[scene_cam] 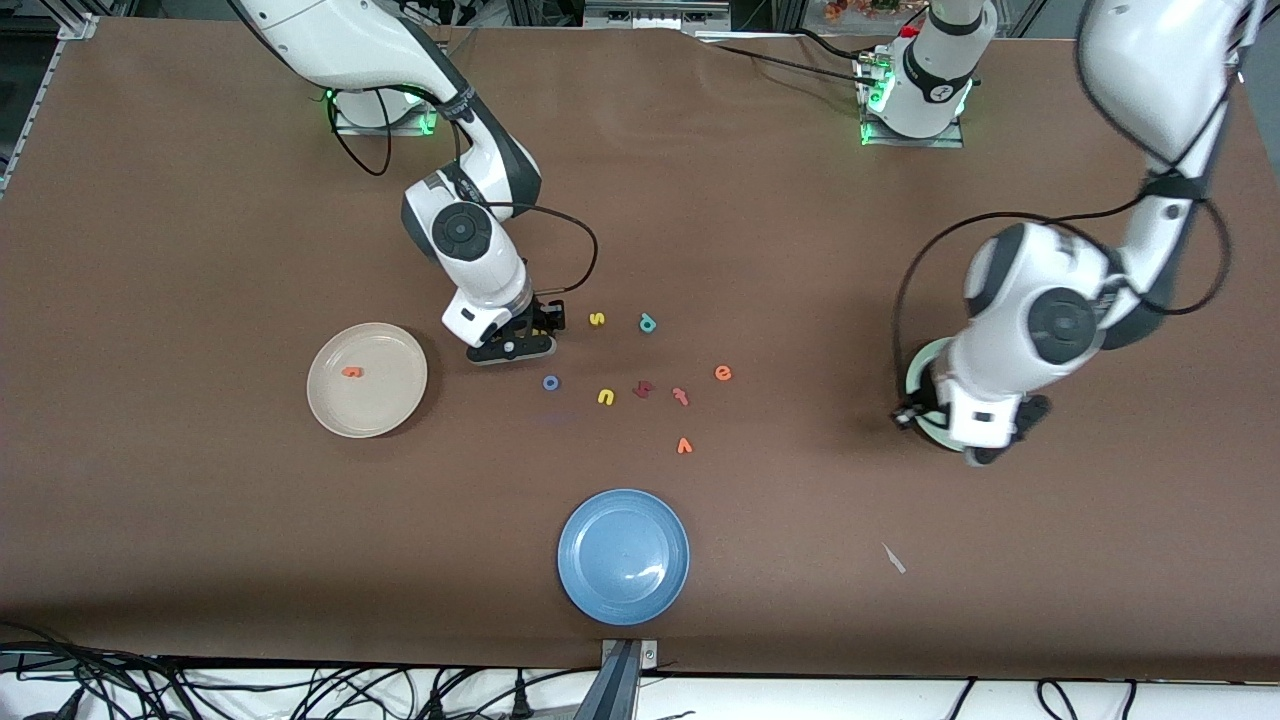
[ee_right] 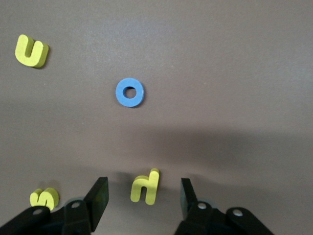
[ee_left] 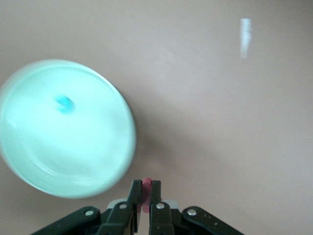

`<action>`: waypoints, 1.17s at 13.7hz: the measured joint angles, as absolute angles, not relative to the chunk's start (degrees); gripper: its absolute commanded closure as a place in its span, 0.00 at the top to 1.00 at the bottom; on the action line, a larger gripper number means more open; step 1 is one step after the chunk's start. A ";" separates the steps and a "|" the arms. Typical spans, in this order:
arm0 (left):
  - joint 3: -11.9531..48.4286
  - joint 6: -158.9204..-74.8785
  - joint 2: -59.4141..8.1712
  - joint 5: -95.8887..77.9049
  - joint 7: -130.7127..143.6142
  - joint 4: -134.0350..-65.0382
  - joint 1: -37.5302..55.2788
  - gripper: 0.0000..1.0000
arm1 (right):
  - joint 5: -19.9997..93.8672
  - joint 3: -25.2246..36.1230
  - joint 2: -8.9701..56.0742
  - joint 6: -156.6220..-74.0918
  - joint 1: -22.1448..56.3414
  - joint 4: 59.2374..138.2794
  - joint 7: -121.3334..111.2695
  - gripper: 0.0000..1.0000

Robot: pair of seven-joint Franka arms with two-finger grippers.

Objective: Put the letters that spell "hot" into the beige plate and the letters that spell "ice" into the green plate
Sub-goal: 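Place the bar with the left gripper while the right gripper grasps the h, then place the h with the right gripper while the left gripper grasps the e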

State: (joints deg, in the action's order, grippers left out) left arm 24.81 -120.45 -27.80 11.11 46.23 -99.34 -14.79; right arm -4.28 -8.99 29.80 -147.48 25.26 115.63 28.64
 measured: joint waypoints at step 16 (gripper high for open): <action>27.17 -119.47 -31.73 6.98 56.88 -96.33 -5.52 1.00 | -7.15 -9.29 31.78 -151.56 25.37 116.58 31.87 0.02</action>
State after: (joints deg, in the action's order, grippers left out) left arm 27.17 -119.47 -31.73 6.98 56.88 -96.33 -5.52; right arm -7.15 -9.29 31.78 -151.56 25.37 116.58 31.87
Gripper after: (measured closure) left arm 0.000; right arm 0.740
